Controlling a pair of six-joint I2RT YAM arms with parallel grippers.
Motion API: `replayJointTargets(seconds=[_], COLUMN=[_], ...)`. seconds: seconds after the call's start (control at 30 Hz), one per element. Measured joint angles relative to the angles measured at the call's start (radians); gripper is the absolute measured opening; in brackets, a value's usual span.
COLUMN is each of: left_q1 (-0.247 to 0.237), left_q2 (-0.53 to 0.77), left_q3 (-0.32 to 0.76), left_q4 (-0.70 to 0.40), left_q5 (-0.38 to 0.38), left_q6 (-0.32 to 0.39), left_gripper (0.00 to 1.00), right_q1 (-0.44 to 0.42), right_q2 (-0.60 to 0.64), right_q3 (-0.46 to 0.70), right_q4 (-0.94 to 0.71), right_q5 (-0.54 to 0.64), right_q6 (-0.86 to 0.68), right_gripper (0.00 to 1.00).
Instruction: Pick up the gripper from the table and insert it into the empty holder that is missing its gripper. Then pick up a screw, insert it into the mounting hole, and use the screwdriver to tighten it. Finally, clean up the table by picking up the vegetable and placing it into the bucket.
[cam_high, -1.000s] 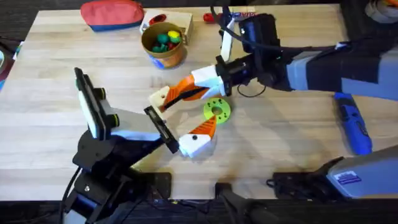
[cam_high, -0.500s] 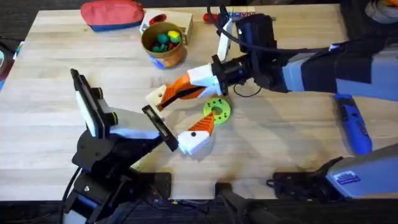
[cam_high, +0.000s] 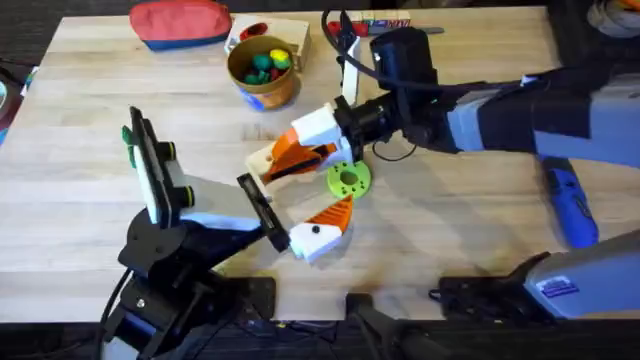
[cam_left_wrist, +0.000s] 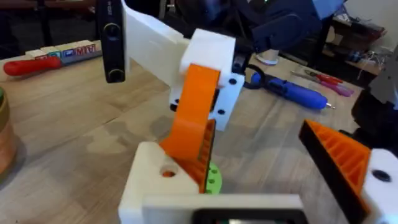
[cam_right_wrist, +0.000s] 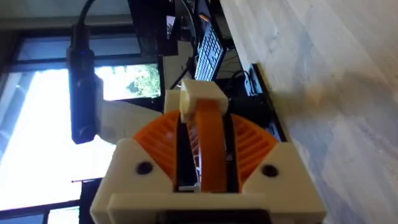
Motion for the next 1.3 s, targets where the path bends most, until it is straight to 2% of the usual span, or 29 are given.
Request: replayJointTargets(seconds=[0.33,0.47,0.5,0.8,1.13,1.17,1.2,1.3], left_q1=[-0.001,-0.001,-0.001,-0.001,-0.001,-0.001,-0.001,-0.001], left_q2=[0.000,0.000,0.000,0.000,0.000,0.000,0.000,0.000], left_q3=[0.000,0.000,0.000,0.000,0.000,0.000,0.000,0.000], left_q4=[0.000,0.000,0.000,0.000,0.000,0.000,0.000,0.000], left_q5=[0.006,0.005,0.005,-0.005,-0.128,-0.133,-0.144,-0.156], left_q6=[0.000,0.000,0.000,0.000,0.000,0.000,0.000,0.000], left_gripper=[0.987,0.987,0.985,0.988,0.987,0.987,0.988,0.987], right_q1=[-0.006,-0.026,-0.037,-0.103,-0.103,-0.103,-0.103,-0.103], right_q2=[0.000,0.000,0.000,0.000,0.000,0.000,0.000,0.000], right_q3=[0.000,0.000,0.000,0.000,0.000,0.000,0.000,0.000], right_q4=[0.000,-0.001,-0.002,-0.010,-0.011,-0.011,-0.011,-0.011], right_q5=[-0.008,-0.009,-0.013,-0.042,-0.052,-0.052,-0.052,-0.052], right_q6=[-0.010,-0.016,-0.017,-0.018,-0.017,-0.016,-0.014,-0.014], right_gripper=[0.808,0.972,0.985,0.991,0.980,0.953,0.843,0.734])
